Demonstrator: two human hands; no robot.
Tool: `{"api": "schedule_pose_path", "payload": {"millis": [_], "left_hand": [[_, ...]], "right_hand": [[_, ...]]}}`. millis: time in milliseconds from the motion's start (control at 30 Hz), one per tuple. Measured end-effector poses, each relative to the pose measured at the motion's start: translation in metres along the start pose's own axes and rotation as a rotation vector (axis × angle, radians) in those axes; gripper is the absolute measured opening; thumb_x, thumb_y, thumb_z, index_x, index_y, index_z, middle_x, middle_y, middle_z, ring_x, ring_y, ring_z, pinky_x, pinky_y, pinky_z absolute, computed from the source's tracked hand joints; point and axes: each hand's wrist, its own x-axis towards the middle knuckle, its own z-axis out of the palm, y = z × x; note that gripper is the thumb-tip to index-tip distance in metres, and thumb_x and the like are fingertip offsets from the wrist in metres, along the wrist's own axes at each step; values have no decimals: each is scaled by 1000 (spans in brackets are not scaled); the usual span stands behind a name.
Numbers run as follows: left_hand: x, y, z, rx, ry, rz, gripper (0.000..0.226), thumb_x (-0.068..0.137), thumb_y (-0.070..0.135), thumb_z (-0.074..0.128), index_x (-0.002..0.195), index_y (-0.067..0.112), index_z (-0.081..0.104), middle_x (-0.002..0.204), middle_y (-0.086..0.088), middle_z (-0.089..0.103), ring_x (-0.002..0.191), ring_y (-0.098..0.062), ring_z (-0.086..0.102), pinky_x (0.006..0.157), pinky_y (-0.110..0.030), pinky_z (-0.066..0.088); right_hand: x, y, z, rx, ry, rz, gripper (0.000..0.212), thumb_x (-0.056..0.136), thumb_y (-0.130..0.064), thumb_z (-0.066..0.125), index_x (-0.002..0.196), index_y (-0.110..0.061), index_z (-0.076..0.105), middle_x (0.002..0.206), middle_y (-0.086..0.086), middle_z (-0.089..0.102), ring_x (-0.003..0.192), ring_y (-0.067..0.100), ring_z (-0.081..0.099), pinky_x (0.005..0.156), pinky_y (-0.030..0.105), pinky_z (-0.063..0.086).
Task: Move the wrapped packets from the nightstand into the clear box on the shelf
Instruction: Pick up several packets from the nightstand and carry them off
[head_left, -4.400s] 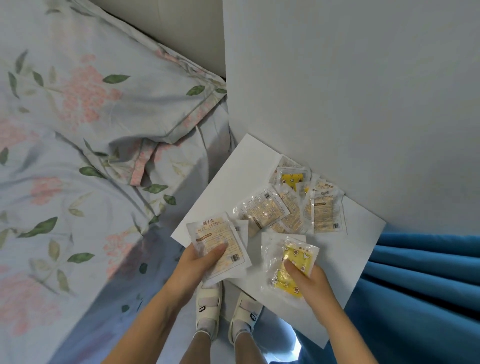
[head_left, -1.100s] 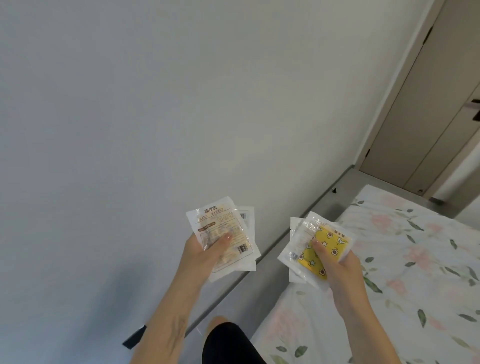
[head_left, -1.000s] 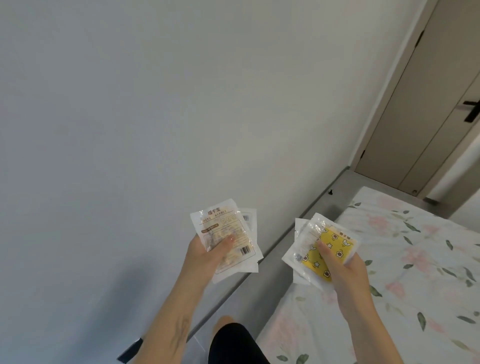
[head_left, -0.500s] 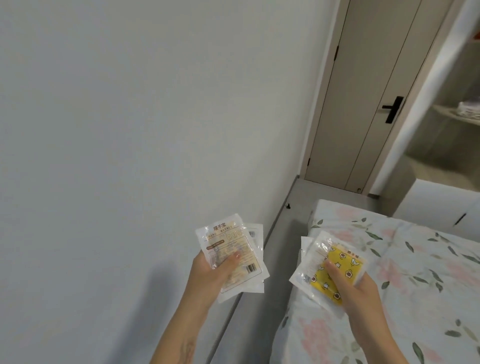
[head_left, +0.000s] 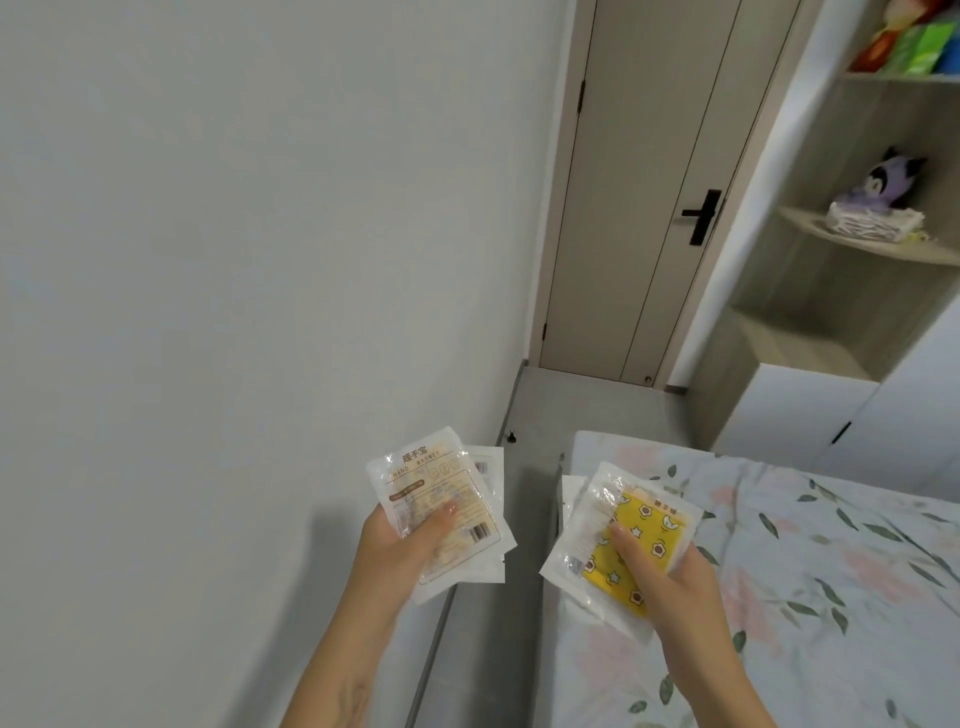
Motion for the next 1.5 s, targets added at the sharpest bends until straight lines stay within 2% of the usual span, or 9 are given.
{"api": "schedule_pose_path", "payload": {"millis": [133, 367, 533, 700, 900, 1067, 1367, 1433, 1500], "left_hand": [[63, 7, 21, 21, -16, 3, 19, 85, 15, 69, 104, 19, 68, 93, 4, 77, 83, -12, 74, 62, -19, 55], [174, 15, 60, 41, -90, -38, 20, 84, 17, 71, 103, 23, 69, 95, 4, 76, 88, -14, 73, 68, -24, 56], [273, 24, 81, 26, -118, -45, 22, 85, 17, 69, 107, 20, 68, 98, 2, 76, 89, -15, 73, 70, -25, 56], [368, 45, 112, -9, -133, -47, 18, 86, 12, 67, 103, 19, 68, 94, 3, 77, 84, -12, 73, 62, -19, 56], [460, 87, 160, 2, -225, 16, 18, 86, 10, 67, 102, 18, 69, 94, 2, 77, 84, -14, 74, 62, -20, 56], [514, 96, 185, 4, -217, 43, 18, 85, 9, 68, 101, 18, 69, 93, 2, 77, 84, -14, 73, 62, -20, 57], [602, 79, 206, -5, -152, -14, 19, 85, 9, 69, 101, 20, 68, 93, 3, 77, 82, -14, 74, 59, -20, 57], [636, 82, 219, 0, -158, -28, 19, 84, 9, 69, 100, 19, 69, 92, 2, 77, 83, -15, 74, 60, -22, 57], [678, 86, 233, 3, -179, -32, 19, 84, 10, 69, 101, 20, 69, 93, 2, 77, 84, -15, 74, 63, -23, 57]], "right_hand": [[47, -7, -2, -8, 48, 16, 6, 87, -26, 66, 90, -30, 63, 87, -8, 71, 81, 11, 68, 58, 20, 47], [153, -10, 16, -14, 124, 84, 17, 85, -27, 69, 100, -23, 63, 91, -1, 70, 85, 20, 66, 64, 30, 49], [257, -25, 48, -42, 143, 67, 19, 85, -29, 68, 101, -23, 60, 89, -2, 68, 82, 18, 64, 62, 29, 48], [355, -54, 73, -57, 153, 38, 15, 84, -28, 69, 95, -21, 63, 86, 0, 69, 81, 18, 65, 60, 28, 46], [438, -68, 83, -53, 200, 41, 18, 82, -31, 71, 95, -19, 65, 85, 4, 71, 84, 24, 67, 75, 38, 52], [491, -76, 79, 44, 302, 63, 18, 83, -30, 71, 97, -21, 65, 92, 8, 72, 90, 30, 67, 86, 48, 54], [596, -103, 81, 73, 275, 40, 22, 85, -26, 69, 104, -18, 65, 93, 3, 72, 85, 21, 69, 61, 29, 51], [629, -102, 86, 77, 289, 47, 18, 84, -26, 69, 101, -19, 65, 91, 1, 72, 83, 20, 68, 62, 30, 50], [671, -100, 93, 72, 300, 67, 17, 83, -26, 71, 99, -21, 66, 91, 3, 73, 87, 23, 69, 73, 38, 55]]}}
